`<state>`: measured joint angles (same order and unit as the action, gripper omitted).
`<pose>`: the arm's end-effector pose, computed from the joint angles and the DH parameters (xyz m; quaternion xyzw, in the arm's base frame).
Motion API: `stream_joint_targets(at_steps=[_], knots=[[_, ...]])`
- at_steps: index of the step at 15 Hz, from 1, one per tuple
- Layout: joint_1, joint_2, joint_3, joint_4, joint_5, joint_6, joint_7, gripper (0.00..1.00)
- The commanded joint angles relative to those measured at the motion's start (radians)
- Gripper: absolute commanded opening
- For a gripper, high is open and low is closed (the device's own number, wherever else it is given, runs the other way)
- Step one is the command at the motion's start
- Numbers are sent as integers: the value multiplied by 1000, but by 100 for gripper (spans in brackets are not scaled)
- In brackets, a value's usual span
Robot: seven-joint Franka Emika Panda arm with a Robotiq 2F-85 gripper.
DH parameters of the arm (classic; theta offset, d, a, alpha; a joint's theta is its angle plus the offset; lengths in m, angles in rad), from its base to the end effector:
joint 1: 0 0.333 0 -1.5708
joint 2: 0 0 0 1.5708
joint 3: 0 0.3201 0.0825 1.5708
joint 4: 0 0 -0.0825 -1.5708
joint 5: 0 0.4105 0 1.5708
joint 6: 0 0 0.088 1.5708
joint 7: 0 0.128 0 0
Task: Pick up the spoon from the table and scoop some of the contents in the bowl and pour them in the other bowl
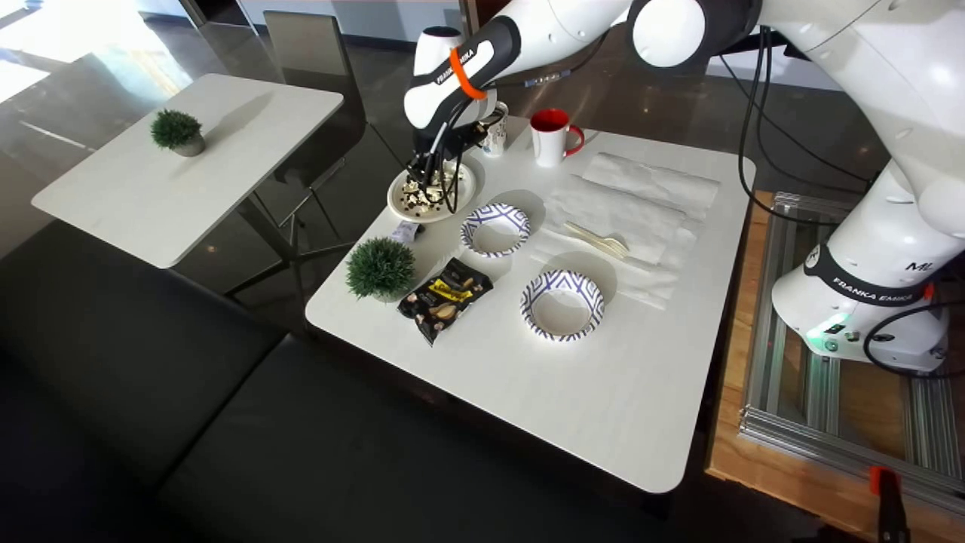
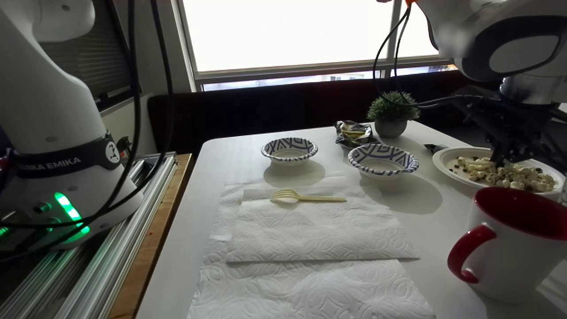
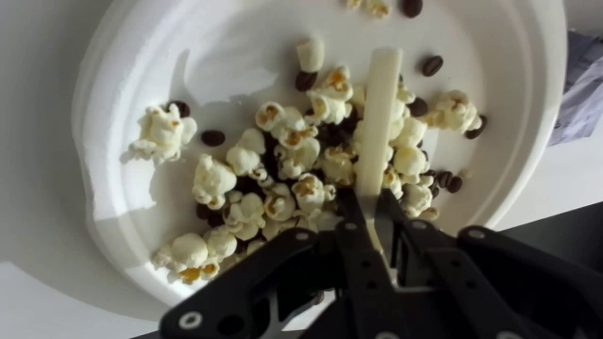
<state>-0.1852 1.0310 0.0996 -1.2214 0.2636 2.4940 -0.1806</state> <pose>0.7998 -0.0885 0.1318 -0.9812 0.0766 -0.1358 0.1135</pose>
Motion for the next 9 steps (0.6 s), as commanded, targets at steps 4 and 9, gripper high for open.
stream_joint_targets(at_steps=[4,9], knots=[[-4,-94,7,-176,-15,142,-7,3],[-8,-144,16,-270,-20,224,-13,3]])
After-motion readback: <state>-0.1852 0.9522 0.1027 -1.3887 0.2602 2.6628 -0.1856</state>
